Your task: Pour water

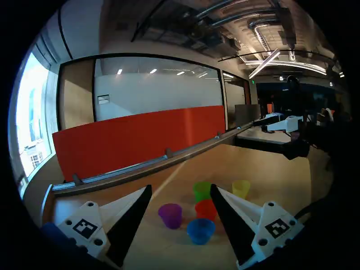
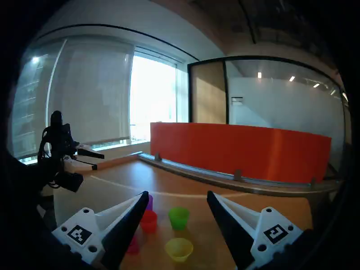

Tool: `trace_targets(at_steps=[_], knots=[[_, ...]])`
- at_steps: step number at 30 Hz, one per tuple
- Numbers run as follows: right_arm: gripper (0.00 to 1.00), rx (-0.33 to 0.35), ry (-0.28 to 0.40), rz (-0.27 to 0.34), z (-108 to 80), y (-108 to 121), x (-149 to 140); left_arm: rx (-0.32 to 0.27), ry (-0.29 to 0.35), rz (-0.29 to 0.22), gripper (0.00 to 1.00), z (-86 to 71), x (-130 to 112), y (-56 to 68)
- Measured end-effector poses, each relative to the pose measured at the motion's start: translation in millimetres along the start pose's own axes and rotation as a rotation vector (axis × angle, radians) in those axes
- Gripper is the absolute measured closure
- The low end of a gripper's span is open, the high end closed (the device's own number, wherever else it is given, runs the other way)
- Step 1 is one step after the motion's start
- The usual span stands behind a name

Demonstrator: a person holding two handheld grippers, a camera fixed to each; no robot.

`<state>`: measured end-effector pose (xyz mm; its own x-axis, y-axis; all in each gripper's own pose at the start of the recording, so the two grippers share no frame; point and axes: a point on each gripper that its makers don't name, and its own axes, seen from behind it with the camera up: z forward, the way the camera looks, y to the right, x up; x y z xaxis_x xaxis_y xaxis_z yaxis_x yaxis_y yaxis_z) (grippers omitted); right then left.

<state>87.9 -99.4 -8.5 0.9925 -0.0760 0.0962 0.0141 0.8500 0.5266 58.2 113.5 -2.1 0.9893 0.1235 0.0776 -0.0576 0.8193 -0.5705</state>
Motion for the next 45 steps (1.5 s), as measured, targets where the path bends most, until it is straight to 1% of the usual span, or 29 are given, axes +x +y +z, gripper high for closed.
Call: trace_targets(at_steps=[3,10,18,25,29,33,38,45], knots=[[0.0,0.006,-0.029,-0.005,1.8,1.3,-4.1,-0.022,-0.024,-0.002,0.04,4.0,-8.4,1.5],[0.0,0.018,-0.081,-0.027,7.3,1.2,-12.6,-0.057,-0.077,-0.014,0.04,16.3,-30.3,-0.1],[0.0,0.03,-0.112,-0.038,18.2,2.0,-15.4,-0.099,-0.134,-0.008,0.04,29.1,-57.8,2.4],[0.0,0.03,-0.129,-0.036,30.4,8.3,-18.7,-0.143,-0.193,0.005,0.04,39.3,-84.9,10.6],[0.0,0.033,-0.139,-0.034,37.5,11.5,-23.0,-0.153,-0.238,0.02,0.04,44.3,-104.7,13.7],[0.0,0.031,-0.149,-0.035,44.0,14.9,-27.1,-0.17,-0.27,0.032,0.04,48.5,-120.8,18.3],[0.0,0.033,-0.161,-0.035,50.2,18.1,-32.7,-0.205,-0.297,0.027,0.04,52.2,-135.4,27.7],[0.0,0.03,-0.173,-0.04,56.6,22.7,-38.3,-0.234,-0.335,0.018,0.04,57.4,-153.3,35.4]])
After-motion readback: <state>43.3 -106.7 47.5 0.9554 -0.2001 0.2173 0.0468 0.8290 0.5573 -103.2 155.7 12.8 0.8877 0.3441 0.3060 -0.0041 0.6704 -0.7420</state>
